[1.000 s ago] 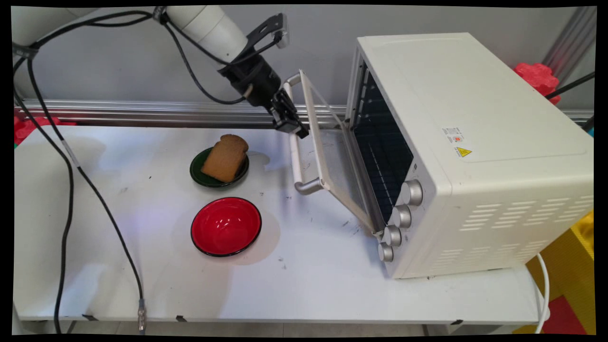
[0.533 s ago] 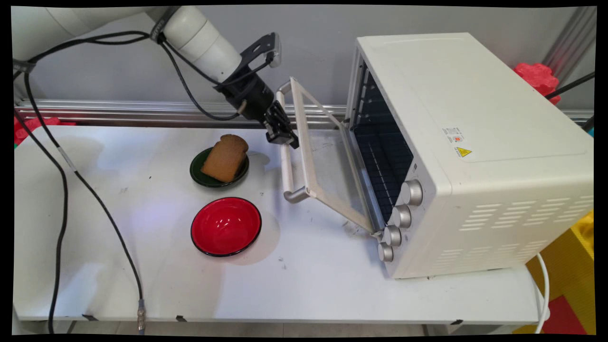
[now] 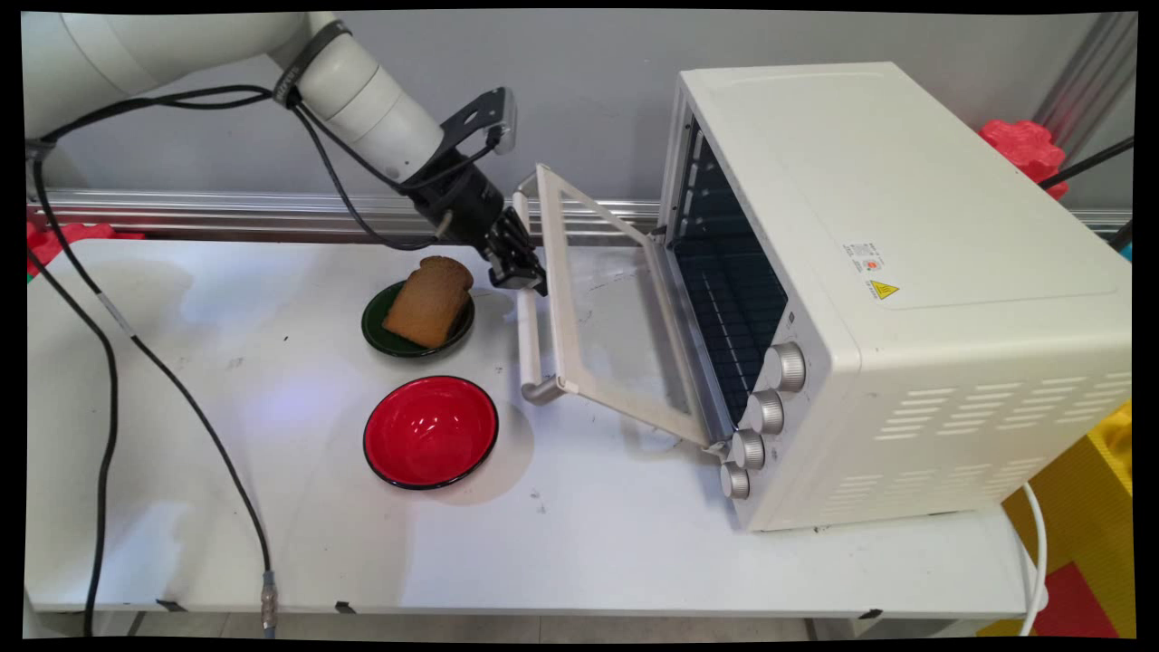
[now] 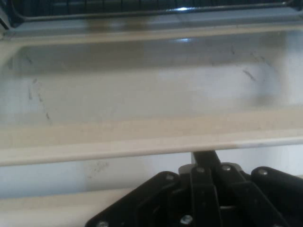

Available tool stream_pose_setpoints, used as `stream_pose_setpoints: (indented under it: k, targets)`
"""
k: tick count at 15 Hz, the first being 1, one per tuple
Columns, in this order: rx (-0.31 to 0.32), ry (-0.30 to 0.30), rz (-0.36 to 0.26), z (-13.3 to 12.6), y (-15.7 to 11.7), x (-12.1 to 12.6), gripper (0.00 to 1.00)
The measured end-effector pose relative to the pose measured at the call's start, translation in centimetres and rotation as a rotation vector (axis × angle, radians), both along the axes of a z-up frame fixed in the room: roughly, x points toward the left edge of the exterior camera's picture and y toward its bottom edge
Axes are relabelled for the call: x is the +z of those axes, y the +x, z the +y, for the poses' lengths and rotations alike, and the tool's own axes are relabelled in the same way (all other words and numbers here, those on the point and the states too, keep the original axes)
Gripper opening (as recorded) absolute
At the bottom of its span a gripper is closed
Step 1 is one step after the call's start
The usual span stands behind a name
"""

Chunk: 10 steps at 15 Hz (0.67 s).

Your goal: Open the oven

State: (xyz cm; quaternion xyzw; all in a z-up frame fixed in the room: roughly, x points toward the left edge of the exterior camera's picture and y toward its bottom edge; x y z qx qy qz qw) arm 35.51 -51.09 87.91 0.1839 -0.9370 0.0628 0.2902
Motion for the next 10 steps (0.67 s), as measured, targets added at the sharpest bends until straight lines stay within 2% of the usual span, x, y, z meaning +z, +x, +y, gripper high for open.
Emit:
stream_pose_setpoints:
  k: [10]
  targets:
    - [0.007, 0.006, -0.017, 1.2, 2.0, -2.3, 0.0]
